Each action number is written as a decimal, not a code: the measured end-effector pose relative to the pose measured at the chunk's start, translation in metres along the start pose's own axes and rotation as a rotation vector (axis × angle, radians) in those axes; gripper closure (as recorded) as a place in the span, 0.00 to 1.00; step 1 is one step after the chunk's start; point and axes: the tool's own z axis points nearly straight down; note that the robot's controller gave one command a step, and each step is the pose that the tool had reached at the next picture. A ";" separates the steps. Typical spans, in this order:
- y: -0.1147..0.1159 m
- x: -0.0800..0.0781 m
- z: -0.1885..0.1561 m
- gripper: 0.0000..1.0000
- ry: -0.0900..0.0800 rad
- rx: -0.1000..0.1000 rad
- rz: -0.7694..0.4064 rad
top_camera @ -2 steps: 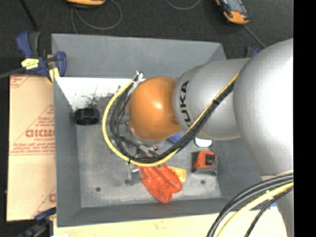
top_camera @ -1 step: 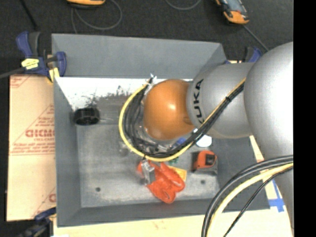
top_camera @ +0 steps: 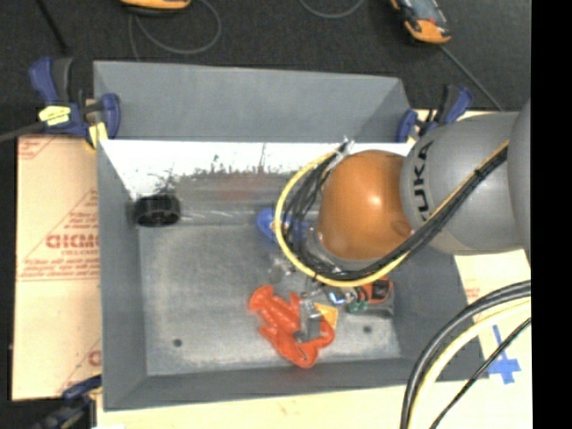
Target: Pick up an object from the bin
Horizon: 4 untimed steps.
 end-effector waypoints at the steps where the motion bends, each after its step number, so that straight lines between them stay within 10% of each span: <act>1: -0.002 -0.038 0.010 0.00 -0.002 0.003 -0.294; 2: -0.032 0.024 0.022 1.00 -0.046 0.005 0.096; 4: -0.039 0.036 0.020 1.00 -0.055 0.009 0.164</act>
Offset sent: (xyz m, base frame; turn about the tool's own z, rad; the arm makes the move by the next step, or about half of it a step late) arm -0.0464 -0.0478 -0.0365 0.1609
